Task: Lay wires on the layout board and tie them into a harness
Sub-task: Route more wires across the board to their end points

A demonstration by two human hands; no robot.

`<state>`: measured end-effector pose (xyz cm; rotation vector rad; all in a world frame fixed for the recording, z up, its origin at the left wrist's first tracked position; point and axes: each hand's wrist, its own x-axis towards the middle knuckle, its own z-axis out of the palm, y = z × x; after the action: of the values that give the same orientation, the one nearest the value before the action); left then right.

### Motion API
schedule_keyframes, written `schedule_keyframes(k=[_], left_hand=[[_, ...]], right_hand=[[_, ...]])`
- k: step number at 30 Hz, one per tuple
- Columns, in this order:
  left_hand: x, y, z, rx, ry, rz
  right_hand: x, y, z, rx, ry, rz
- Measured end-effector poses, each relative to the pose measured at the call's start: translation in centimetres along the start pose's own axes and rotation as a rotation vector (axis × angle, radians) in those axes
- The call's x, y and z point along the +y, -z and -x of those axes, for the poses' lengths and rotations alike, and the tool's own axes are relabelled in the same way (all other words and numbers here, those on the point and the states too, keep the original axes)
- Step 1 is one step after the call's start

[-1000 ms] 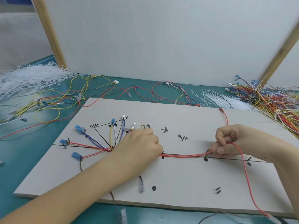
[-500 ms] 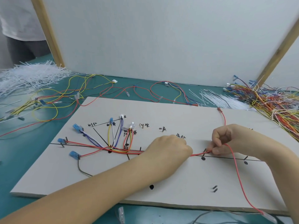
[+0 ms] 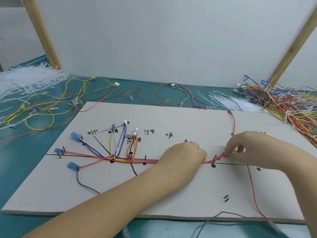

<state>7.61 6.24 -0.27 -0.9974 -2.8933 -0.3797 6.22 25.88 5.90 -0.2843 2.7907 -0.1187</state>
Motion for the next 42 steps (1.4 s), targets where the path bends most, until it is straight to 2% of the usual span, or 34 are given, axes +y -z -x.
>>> schedule_keyframes(k=[3,9,12,17,22,24,27,30,32,37,40,42], left_hand=[[-0.1,-0.1,0.0,0.003,0.004,0.003],[-0.1,0.5,-0.1,-0.009,0.000,0.019],[0.2,1.2,0.1,-0.072,0.015,0.004],[2.1,2.9,1.5,-0.147,0.021,0.035],[5.2,3.6,3.4,-0.394,-0.119,-0.003],[5.2,3.9,3.3,-0.459,-0.129,0.107],[4.6,6.2,2.8,-0.496,-0.079,0.509],[3.6,8.8,1.2,-0.378,0.019,0.815],[2.7,10.4,-0.5,-0.289,0.064,0.838],[1.6,13.8,-6.5,-0.075,0.030,0.479],[2.6,14.7,-9.9,0.106,-0.121,0.331],[3.4,14.1,-11.5,0.110,-0.253,0.326]], right_hand=[[0.0,-0.1,-0.3,0.017,-0.034,0.066],[0.1,-0.6,-1.0,0.202,-0.077,0.021],[0.3,-0.7,-1.1,0.201,-0.078,0.032],[0.4,-0.6,-0.8,0.156,-0.098,-0.119],[0.4,-0.8,-1.0,0.123,-0.094,-0.152],[0.6,-0.7,-1.1,0.119,-0.089,-0.167],[0.9,-0.8,-1.2,0.112,-0.083,-0.199],[1.1,-0.8,-1.3,0.117,-0.073,-0.206],[1.2,-0.7,-1.4,0.121,-0.074,-0.195],[1.6,-0.7,-2.2,0.102,-0.063,-0.182],[2.2,-0.7,-2.0,0.129,-0.018,-0.185],[2.4,-0.8,-1.9,0.128,0.001,-0.187]])
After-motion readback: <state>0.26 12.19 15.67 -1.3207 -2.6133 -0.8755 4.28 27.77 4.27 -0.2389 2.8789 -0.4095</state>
